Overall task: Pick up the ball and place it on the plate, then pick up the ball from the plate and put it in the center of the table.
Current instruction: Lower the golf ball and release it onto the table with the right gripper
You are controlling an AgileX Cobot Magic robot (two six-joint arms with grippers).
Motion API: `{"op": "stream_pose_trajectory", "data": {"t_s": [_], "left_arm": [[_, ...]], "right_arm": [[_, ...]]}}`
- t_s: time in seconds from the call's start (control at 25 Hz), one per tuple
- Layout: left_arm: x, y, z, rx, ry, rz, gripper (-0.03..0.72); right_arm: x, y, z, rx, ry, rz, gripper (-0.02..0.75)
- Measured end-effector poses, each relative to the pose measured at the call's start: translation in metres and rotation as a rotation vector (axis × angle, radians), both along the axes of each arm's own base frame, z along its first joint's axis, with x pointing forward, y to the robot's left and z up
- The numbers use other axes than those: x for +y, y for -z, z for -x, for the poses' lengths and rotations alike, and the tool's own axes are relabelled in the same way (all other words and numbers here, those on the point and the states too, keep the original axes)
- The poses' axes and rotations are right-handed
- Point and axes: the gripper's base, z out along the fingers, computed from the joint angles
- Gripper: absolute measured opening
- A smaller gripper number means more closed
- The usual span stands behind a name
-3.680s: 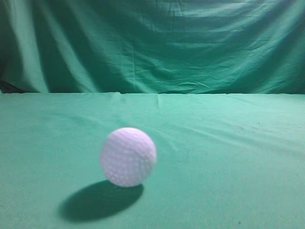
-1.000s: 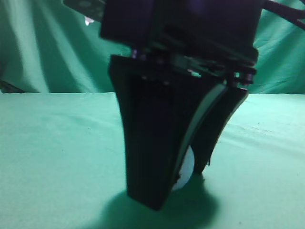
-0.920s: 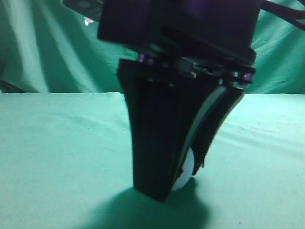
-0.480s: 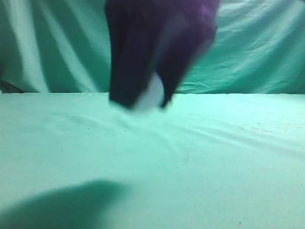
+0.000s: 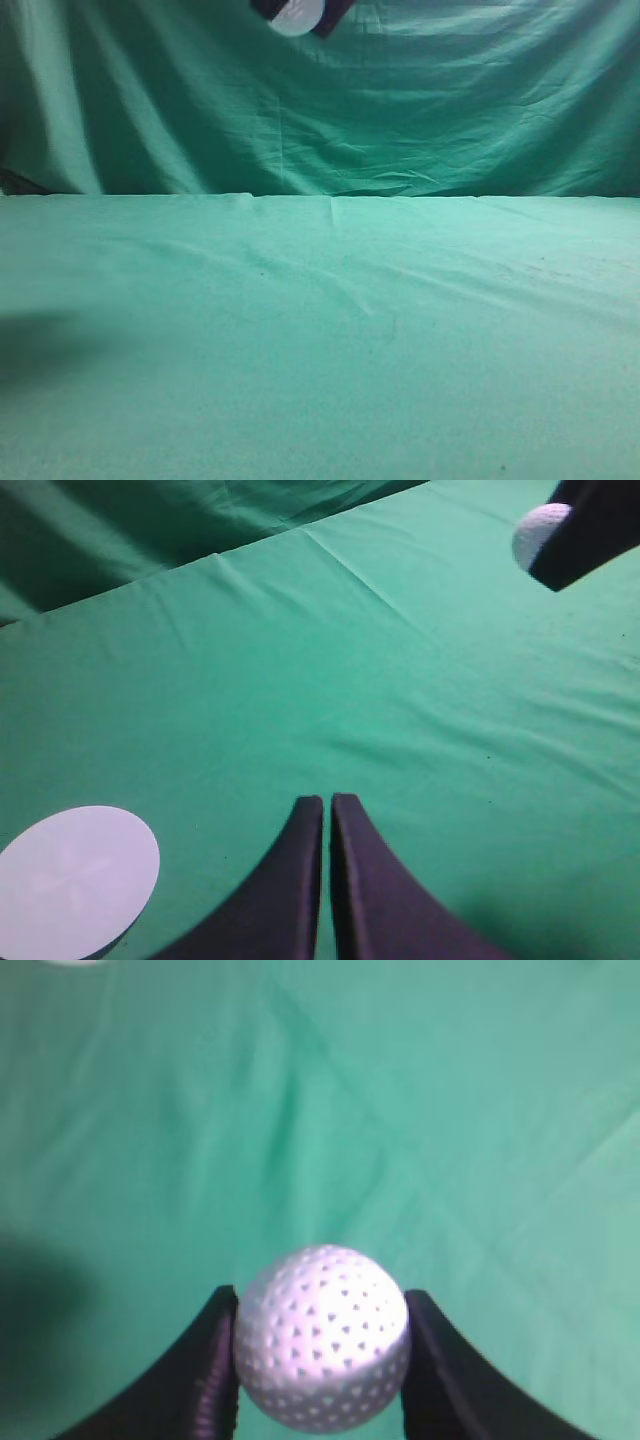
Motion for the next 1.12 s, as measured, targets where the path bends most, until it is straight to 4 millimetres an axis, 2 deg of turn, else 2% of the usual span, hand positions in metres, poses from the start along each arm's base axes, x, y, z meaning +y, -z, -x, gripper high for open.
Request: {"op": "stream_pose_trajectory", "data": {"t_s": [0.12, 0.32, 0.4, 0.52, 0.76, 1.04, 1.12], "left_arm": [[0.0, 0.0, 0.0, 0.0, 0.0, 0.002, 0.0], [0.0, 0.0, 0.0, 0.001, 0.0, 0.004, 0.0], [0.0, 0.0, 0.0, 0.001, 0.0, 0.004, 0.0], [0.0, 0.0, 0.0, 0.001, 0.0, 0.004, 0.0], [0.0, 0.0, 0.0, 0.001, 0.0, 0.004, 0.0], [0.0, 0.0, 0.0, 0.001, 0.0, 0.004, 0.0], [0.0, 0.0, 0.0, 0.001, 0.0, 0.004, 0.0]], "right_arm": [[0.016, 0.021, -0.021, -0.02, 0.014, -0.007, 0.316], [0.046, 0.07, -0.058, 0.013, 0.022, 0.024, 0.316], [0.055, 0.088, -0.07, 0.04, 0.047, 0.031, 0.316], [0.063, 0.103, -0.08, 0.076, 0.083, 0.037, 0.316], [0.067, 0.12, -0.088, 0.101, 0.113, 0.069, 0.316], [0.067, 0.13, -0.089, 0.114, 0.112, 0.092, 0.316], [0.067, 0.13, -0.089, 0.114, 0.112, 0.092, 0.431]]}}
